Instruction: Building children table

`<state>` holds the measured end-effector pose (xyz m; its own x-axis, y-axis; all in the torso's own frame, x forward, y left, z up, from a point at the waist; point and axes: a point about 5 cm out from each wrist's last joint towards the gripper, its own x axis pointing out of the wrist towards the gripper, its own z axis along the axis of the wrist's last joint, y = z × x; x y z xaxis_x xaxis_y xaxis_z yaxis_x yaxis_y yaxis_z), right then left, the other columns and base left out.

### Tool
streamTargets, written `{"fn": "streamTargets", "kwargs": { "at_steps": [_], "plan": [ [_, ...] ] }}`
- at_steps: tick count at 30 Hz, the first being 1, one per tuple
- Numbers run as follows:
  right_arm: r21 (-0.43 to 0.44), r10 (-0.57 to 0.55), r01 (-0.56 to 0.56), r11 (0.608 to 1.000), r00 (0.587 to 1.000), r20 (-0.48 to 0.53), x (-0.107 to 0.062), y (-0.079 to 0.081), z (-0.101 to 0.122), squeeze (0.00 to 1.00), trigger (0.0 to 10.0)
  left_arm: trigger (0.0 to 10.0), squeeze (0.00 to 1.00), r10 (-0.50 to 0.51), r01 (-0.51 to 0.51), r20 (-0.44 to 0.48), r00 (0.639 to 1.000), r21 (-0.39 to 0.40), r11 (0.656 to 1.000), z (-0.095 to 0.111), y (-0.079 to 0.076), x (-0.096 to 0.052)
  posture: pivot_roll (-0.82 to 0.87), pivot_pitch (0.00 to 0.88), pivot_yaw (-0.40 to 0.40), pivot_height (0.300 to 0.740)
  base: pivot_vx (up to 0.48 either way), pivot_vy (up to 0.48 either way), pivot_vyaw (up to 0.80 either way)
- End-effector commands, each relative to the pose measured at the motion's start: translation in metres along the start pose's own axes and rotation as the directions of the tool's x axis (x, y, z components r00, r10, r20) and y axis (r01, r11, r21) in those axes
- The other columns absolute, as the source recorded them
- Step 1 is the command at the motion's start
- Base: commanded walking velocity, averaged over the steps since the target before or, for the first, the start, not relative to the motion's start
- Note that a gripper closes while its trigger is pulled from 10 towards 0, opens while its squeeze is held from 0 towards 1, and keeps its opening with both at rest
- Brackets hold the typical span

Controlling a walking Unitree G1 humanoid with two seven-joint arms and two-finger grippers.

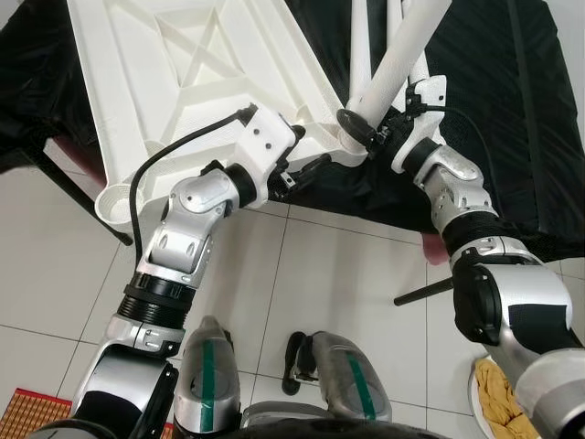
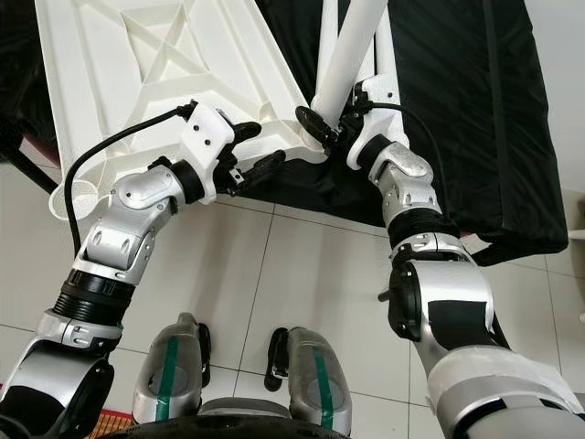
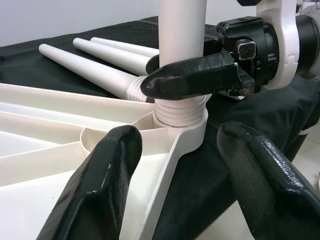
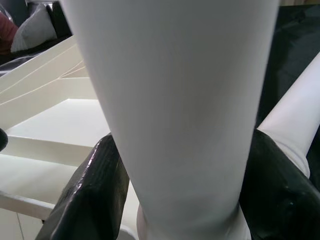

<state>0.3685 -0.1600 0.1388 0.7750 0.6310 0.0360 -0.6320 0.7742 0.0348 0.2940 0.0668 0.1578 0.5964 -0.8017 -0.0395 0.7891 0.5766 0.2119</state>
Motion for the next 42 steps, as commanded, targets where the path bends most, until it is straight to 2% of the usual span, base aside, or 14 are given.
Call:
{"fn": "streamTargets", "kwargs": {
  "at_steps": [1,2,4,6,19,20,21,22,30,31,32,34,39,42],
  "plan": [
    [-0.007,0.002,-0.002,1.000,1.000,-0.008,0.001,-0.001,0.000,0.00,10.0,10.0,0.00,0.085,-0.085,-0.004,0.996,0.005,0.996,0.000,0.004,0.002,0.06,0.015,-0.060,0.740,0.000,0.000,0.00],
    [-0.007,0.006,-0.006,1.000,1.000,-0.008,0.001,-0.001,0.000,0.00,10.0,10.0,0.00,0.084,-0.084,-0.005,0.996,0.005,0.996,0.000,0.004,0.002,0.07,0.016,-0.060,0.740,0.000,0.000,0.00],
    [-0.010,0.012,-0.012,1.000,1.000,-0.011,0.001,0.000,-0.001,0.00,9.3,10.0,0.00,0.084,-0.084,-0.006,0.996,0.005,0.996,0.000,0.003,0.002,0.07,0.016,-0.061,0.740,0.000,0.000,0.00],
    [0.003,0.020,-0.020,1.000,1.000,-0.015,0.000,0.000,-0.004,0.00,0.0,10.0,0.00,0.084,-0.084,-0.006,0.996,0.004,0.996,0.000,0.003,0.001,0.07,0.017,-0.062,0.740,0.000,0.000,0.00],
    [-0.002,0.021,-0.021,1.000,1.000,-0.015,-0.012,-0.003,-0.011,0.00,0.0,10.0,0.00,0.077,-0.077,-0.005,0.997,0.000,0.997,0.000,0.001,0.000,0.06,0.023,-0.064,0.740,0.000,0.000,0.00],
    [-0.005,0.021,-0.021,1.000,1.000,-0.010,-0.013,-0.002,-0.012,0.00,2.7,10.0,0.00,0.076,-0.076,-0.005,0.997,0.000,0.997,0.000,0.001,0.000,0.06,0.025,-0.067,0.740,0.000,0.000,0.00],
    [-0.006,0.021,-0.021,1.000,1.000,-0.006,-0.013,-0.002,-0.012,0.00,2.7,10.0,0.00,0.076,-0.076,-0.005,0.997,0.000,0.997,0.000,0.000,0.000,0.06,0.025,-0.067,0.740,0.000,0.000,0.00],
    [-0.002,0.014,-0.014,1.000,1.000,0.007,-0.015,0.000,-0.013,0.00,10.0,10.0,0.00,0.077,-0.077,-0.006,0.997,-0.001,0.997,0.000,0.000,0.000,0.06,0.028,-0.070,0.740,0.000,0.000,0.00],
    [0.003,-0.066,0.066,0.998,0.995,0.071,-0.019,0.008,-0.020,0.00,10.0,10.0,0.00,0.082,-0.082,-0.010,0.997,-0.007,0.997,-0.001,-0.001,-0.003,0.06,0.038,-0.073,0.740,0.000,0.000,0.00],
    [0.016,-0.144,0.143,0.990,0.985,0.096,-0.019,0.013,-0.023,0.00,10.0,10.0,0.00,0.080,-0.080,-0.013,0.997,-0.012,0.997,-0.002,-0.002,-0.003,0.06,0.043,-0.071,0.740,0.000,0.000,0.00],
    [0.016,-0.144,0.143,0.990,0.985,0.096,-0.019,0.013,-0.023,0.00,10.0,10.0,0.00,0.080,-0.080,-0.013,0.997,-0.012,0.997,-0.002,-0.002,-0.003,0.06,0.043,-0.071,0.740,0.000,0.000,0.00],
    [0.032,-0.228,0.226,0.974,0.967,0.116,-0.019,0.017,-0.026,0.00,10.0,10.0,0.00,0.078,-0.078,-0.015,0.997,-0.017,0.997,-0.003,-0.003,-0.004,0.06,0.046,-0.070,0.740,0.000,0.000,0.00],
    [0.081,-0.310,0.302,0.950,0.941,0.133,-0.018,0.023,-0.029,0.00,10.0,10.0,0.00,0.077,-0.077,-0.017,0.997,-0.018,0.997,-0.003,-0.004,-0.005,0.06,0.047,-0.068,0.740,0.000,0.000,0.00],
    [0.103,-0.393,0.381,0.919,0.909,0.138,-0.018,0.024,-0.028,0.00,10.0,10.0,0.00,0.075,-0.075,-0.018,0.997,-0.018,0.997,-0.003,-0.004,-0.005,0.06,0.047,-0.067,0.740,0.000,0.000,0.00]
  ]
}}
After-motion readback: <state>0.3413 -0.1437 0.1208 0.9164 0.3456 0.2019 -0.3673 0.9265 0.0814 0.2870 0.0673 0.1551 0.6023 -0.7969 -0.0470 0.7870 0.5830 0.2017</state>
